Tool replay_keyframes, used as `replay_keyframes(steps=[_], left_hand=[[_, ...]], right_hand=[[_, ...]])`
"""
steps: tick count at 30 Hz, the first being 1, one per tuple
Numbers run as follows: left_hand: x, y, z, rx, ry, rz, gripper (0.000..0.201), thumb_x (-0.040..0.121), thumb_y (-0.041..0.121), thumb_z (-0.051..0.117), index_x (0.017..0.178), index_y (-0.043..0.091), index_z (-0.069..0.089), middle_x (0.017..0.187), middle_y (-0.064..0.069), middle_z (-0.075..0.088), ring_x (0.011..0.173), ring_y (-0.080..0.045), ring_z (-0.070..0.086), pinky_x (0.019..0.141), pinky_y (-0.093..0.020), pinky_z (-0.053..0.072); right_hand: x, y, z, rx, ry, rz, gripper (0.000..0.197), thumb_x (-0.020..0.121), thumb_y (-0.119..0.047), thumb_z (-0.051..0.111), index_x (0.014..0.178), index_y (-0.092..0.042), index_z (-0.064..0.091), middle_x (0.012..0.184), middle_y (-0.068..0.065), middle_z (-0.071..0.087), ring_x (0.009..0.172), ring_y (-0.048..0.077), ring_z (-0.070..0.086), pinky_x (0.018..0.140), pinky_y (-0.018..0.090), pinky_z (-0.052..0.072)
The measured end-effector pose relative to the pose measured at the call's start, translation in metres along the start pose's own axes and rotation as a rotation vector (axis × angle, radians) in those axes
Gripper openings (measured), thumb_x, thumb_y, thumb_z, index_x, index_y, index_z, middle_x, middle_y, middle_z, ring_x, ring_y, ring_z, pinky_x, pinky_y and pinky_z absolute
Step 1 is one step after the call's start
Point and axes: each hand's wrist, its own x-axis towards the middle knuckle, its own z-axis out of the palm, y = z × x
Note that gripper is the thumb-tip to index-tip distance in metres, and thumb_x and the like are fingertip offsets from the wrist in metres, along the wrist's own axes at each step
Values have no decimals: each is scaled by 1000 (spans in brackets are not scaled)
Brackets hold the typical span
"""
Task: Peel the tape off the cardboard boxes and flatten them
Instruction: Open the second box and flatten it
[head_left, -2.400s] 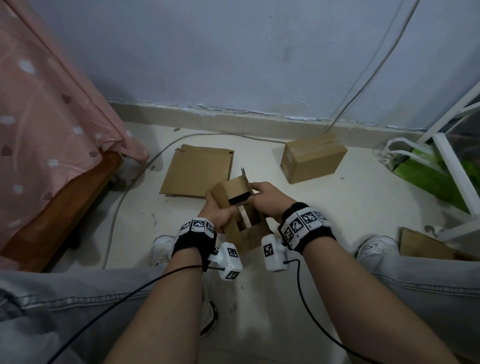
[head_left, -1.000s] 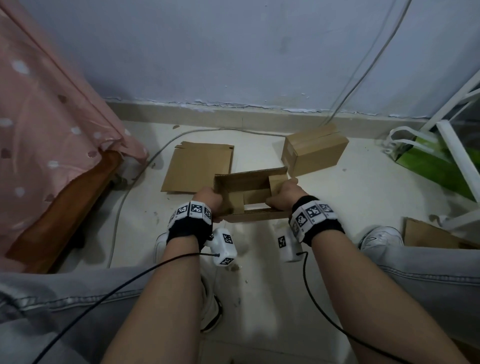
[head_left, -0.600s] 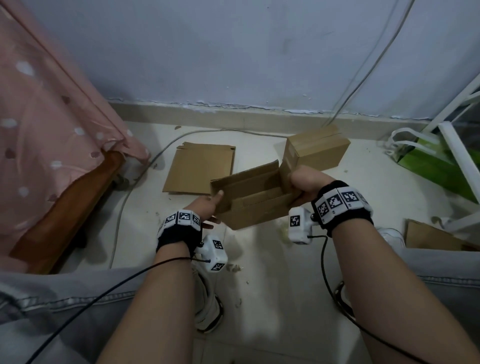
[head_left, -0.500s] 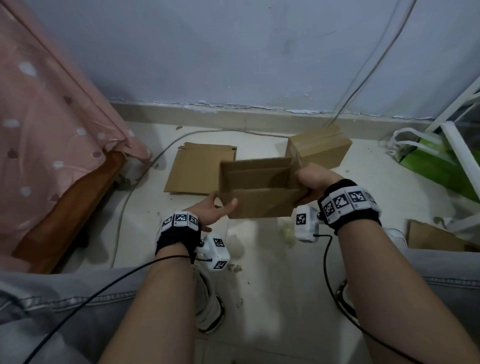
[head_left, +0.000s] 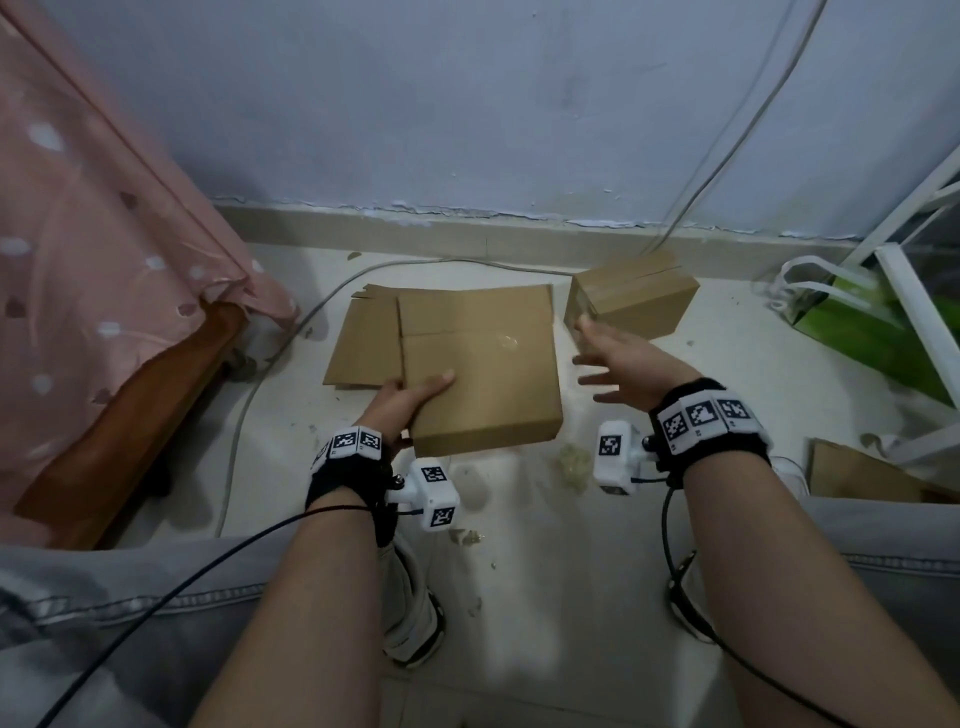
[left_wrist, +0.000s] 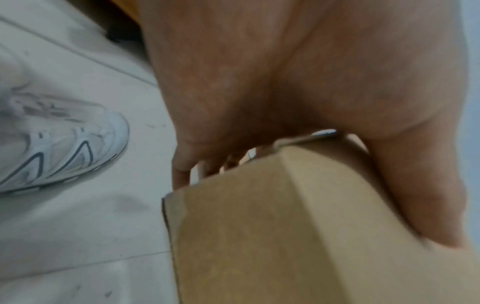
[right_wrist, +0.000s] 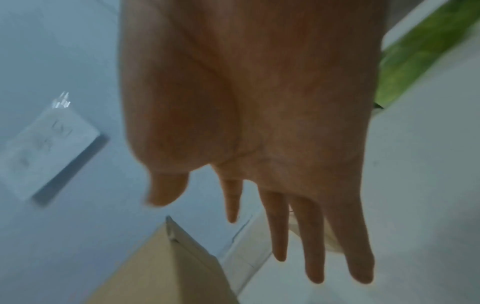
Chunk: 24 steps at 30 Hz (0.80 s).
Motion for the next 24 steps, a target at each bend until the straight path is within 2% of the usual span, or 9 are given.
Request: replay_keyframes(steps=[3,6,8,10,12,15,18,21,24], left_hand=[[-5,2,2,-89,-58,-140,68,73,57,75,126,18,55,112,-15,66,98,-33,65,89,-47,55],[-4,2,5,-122,-102,-236,60,81,53,68,127,20,49,109,-24,61,87,-41,64,84,-55,54],[-2,1,5,-148,-132,-295,63,81,56,65,130,22,45,112,-27,59,85,-42,64,80,-55,55],[-2,0,5,-165,-151,-361,67,82,65,58,133,23,43,112,-29,60,80,-44,66,72,-53,57],[-1,-2,6,-151,-150,-402,78,80,78,46,137,24,42,114,-34,60,77,-48,69,65,-53,57],[1,-3,8,35,-234,-371,113,59,94,47,136,12,47,115,-35,62,97,-48,67,87,-58,54],[-11,4,10,185,-299,-298,113,50,92,57,120,3,57,110,-33,66,108,-46,64,100,-57,47],[-14,9,10,219,-275,-238,101,49,90,60,111,11,59,108,-27,69,106,-43,66,98,-55,50],[-14,16,15,416,-239,-170,96,55,96,47,111,19,62,101,-10,71,90,-27,72,82,-42,58]], right_hand=[[2,12,9,-128,-123,-28,81,74,-56,76,139,-63,28,131,-2,57,119,23,57,105,48,43],[3,11,24,-54,-86,-81,60,88,-35,71,138,-52,43,126,5,64,106,18,64,99,41,51],[6,9,29,-117,-6,-103,49,94,-37,62,139,-47,46,132,4,59,100,18,65,90,39,57],[10,9,29,-285,-45,-133,63,87,-44,69,141,-53,38,139,-3,49,107,20,61,83,37,59],[12,7,30,-472,-144,-151,89,75,-39,82,145,-55,29,138,-7,39,119,21,52,85,35,57],[15,7,38,-624,-64,-207,86,70,-25,87,143,-39,43,139,-5,44,124,20,45,98,34,45],[16,12,40,-600,31,-274,70,75,-29,83,138,-33,51,135,-3,52,113,15,49,94,29,45],[16,13,38,-562,39,-286,55,85,-43,72,135,-27,56,121,-1,64,103,14,58,91,28,47],[19,12,40,-565,113,-292,42,89,-53,61,111,-19,72,104,4,72,99,22,64,88,37,52]])
